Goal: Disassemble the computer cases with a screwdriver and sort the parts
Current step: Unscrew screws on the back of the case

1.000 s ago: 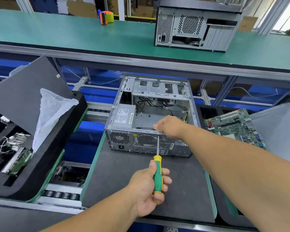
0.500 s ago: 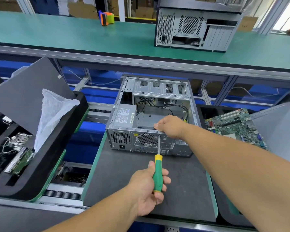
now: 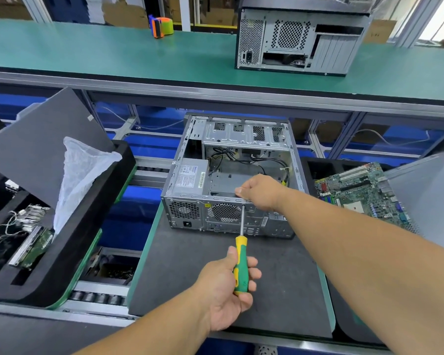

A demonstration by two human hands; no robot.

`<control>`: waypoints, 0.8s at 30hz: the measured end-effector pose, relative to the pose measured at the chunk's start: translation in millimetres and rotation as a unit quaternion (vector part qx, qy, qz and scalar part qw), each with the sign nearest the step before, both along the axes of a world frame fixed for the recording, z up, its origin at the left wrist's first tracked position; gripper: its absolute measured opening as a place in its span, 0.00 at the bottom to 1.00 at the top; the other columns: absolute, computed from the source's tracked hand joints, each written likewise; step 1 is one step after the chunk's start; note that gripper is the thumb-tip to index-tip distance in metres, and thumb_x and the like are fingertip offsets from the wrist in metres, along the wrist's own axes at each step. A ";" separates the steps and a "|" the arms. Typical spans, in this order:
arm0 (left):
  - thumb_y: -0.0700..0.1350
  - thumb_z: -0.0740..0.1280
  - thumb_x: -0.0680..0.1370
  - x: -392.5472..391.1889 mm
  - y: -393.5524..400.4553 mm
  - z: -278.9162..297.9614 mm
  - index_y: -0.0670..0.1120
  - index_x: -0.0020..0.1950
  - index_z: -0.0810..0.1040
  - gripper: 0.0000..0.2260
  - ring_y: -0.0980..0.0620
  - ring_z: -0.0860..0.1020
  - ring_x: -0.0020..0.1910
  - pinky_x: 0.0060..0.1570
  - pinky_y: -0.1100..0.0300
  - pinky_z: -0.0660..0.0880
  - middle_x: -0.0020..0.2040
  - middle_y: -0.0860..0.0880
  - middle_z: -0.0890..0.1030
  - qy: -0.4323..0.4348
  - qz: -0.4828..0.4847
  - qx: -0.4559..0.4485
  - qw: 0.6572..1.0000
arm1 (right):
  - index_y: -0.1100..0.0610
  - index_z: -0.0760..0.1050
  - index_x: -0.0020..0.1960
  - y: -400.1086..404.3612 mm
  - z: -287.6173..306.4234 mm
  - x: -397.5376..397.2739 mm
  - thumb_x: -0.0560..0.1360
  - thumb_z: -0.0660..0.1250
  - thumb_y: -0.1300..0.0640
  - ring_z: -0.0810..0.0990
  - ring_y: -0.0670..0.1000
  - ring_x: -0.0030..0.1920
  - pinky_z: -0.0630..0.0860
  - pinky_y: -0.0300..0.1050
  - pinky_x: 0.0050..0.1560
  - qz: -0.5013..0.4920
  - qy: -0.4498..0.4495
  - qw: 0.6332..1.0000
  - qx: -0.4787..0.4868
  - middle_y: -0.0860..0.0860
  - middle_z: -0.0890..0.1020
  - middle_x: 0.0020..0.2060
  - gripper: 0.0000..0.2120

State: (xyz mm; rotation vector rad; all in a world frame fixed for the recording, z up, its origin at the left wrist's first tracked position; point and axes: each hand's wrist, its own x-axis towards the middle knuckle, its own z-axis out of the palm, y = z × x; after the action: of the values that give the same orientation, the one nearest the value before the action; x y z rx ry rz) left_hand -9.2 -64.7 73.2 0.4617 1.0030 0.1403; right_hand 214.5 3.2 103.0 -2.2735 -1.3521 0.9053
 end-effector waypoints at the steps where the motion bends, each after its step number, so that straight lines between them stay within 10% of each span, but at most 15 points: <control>1: 0.61 0.59 0.85 0.6 0.0 0.4 0.40 0.55 0.83 0.25 0.51 0.73 0.31 0.24 0.62 0.64 0.39 0.44 0.80 -0.004 0.006 -0.004 1.000 | 0.55 0.64 0.34 -0.3 0.6 -0.4 0.82 0.64 0.45 0.61 0.48 0.25 0.61 0.42 0.32 0.002 -0.001 1.000 0.000 0.45 0.65 0.23 0.24; 5: 0.51 0.74 0.78 2.2 -3.5 1.2 0.44 0.54 0.75 0.14 0.51 0.72 0.30 0.24 0.63 0.63 0.36 0.45 0.77 -0.008 0.000 0.025 1.000 | 0.52 0.62 0.34 -2.1 4.3 -1.5 0.83 0.64 0.46 0.57 0.47 0.22 0.57 0.42 0.30 0.007 0.003 1.000 0.002 0.43 0.60 0.21 0.22; 12: 0.60 0.60 0.85 2.4 -4.4 0.2 0.41 0.54 0.82 0.23 0.51 0.75 0.31 0.22 0.64 0.64 0.45 0.42 0.85 0.001 0.009 -0.004 1.000 | 0.51 0.59 0.32 -3.0 4.5 -2.0 0.83 0.63 0.46 0.57 0.47 0.22 0.56 0.40 0.27 0.015 -0.005 1.000 0.006 0.44 0.60 0.22 0.24; 18: 0.54 0.74 0.78 4.0 -4.0 2.0 0.44 0.56 0.76 0.16 0.51 0.70 0.30 0.23 0.63 0.61 0.37 0.44 0.77 0.003 0.022 0.010 1.000 | 0.51 0.60 0.32 -3.5 3.7 -1.9 0.83 0.63 0.46 0.57 0.47 0.21 0.56 0.40 0.26 0.014 -0.010 1.000 0.006 0.43 0.60 0.20 0.24; 24: 0.62 0.58 0.84 -0.1 1.5 0.6 0.41 0.51 0.82 0.26 0.52 0.72 0.30 0.23 0.63 0.63 0.39 0.44 0.81 0.009 0.031 -0.006 0.999 | 0.51 0.60 0.33 -3.1 3.3 -2.5 0.83 0.63 0.46 0.59 0.48 0.24 0.58 0.42 0.30 0.014 -0.016 1.000 0.008 0.45 0.61 0.23 0.23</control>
State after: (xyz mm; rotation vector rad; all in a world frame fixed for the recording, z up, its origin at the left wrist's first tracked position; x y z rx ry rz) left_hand -9.3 -63.3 73.7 0.4222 1.0366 0.1869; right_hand 212.0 0.1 106.3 -2.2714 -1.4025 0.8666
